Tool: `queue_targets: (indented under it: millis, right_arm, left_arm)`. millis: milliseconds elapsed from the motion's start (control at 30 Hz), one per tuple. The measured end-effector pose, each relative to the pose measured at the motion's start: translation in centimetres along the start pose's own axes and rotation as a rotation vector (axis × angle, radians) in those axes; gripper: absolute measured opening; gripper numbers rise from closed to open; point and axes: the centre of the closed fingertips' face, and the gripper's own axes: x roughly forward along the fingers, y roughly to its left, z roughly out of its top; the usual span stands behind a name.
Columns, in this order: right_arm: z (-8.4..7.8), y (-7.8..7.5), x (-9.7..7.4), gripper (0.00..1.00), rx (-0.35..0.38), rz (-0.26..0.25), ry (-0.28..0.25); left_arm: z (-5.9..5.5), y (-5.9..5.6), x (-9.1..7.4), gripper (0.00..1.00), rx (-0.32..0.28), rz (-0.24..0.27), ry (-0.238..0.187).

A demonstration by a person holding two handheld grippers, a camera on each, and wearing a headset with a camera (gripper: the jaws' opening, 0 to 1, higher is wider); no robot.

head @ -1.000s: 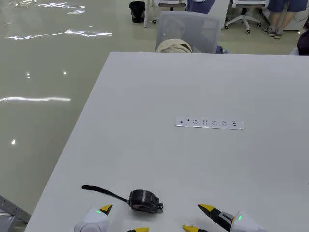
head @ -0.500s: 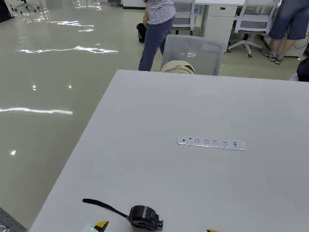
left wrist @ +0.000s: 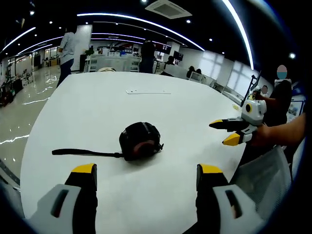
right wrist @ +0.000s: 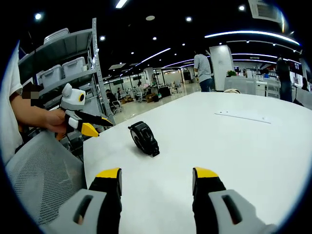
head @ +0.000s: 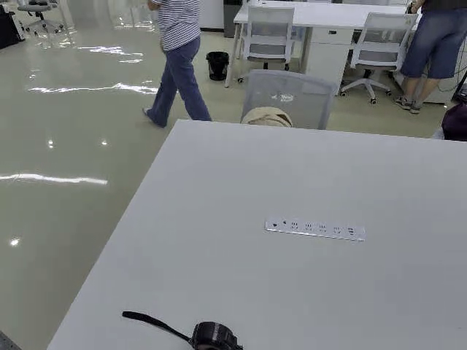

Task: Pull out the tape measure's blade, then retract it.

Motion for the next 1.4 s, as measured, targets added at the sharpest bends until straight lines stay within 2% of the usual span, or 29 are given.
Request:
queue_targets:
  millis: [67,167,267,533,600,667,1033,1267,1400]
  right_arm:
    - [0.0,0.2,-0.2,0.59,-0.011,0.002,-0.002]
    - [0.2,0.5,-0.5,0.6,-0.021,0.004,0.002]
    - [0.4,0.4,-0.9,0.6,-0.02,-0.003,-0.002]
    - [0.7,0.4,-1.6,0.61,-0.026,-0.016,-0.01]
    - [0.5,0.3,-1.8,0.61,-0.032,-0.018,-0.005]
    - [0.5,0.4,-2.0,0.62,-0.032,-0.02,-0.008]
    - [0.2,0.8,-3.6,0.63,-0.012,-0.034,-0.007]
    - [0.0,1.0,-4.3,0.65,-0.007,-0.043,0.001]
    - [-0.4,0.9,-4.9,0.65,0.002,-0.053,0.007]
  left_arm:
    - [-0.2,0.2,-0.1,0.83,0.019,0.008,0.006]
    - [0.0,0.1,-0.4,0.83,0.01,0.005,-0.002]
    - [-0.2,0.2,-0.5,0.84,0.028,0.008,0.003]
    - [-0.3,0.2,-1.6,0.85,0.021,0.005,-0.025]
    - [-0.5,0.5,-2.0,0.84,0.035,0.016,-0.024]
    - [-0.7,0.6,-2.1,0.85,0.011,0.009,-0.02]
    - [-0.5,1.3,-3.3,0.85,0.028,0.0,-0.023]
    - [-1.0,1.4,-4.0,0.86,0.032,-0.016,-0.017]
    - [-1.8,1.7,-4.3,0.85,0.045,-0.011,0.0]
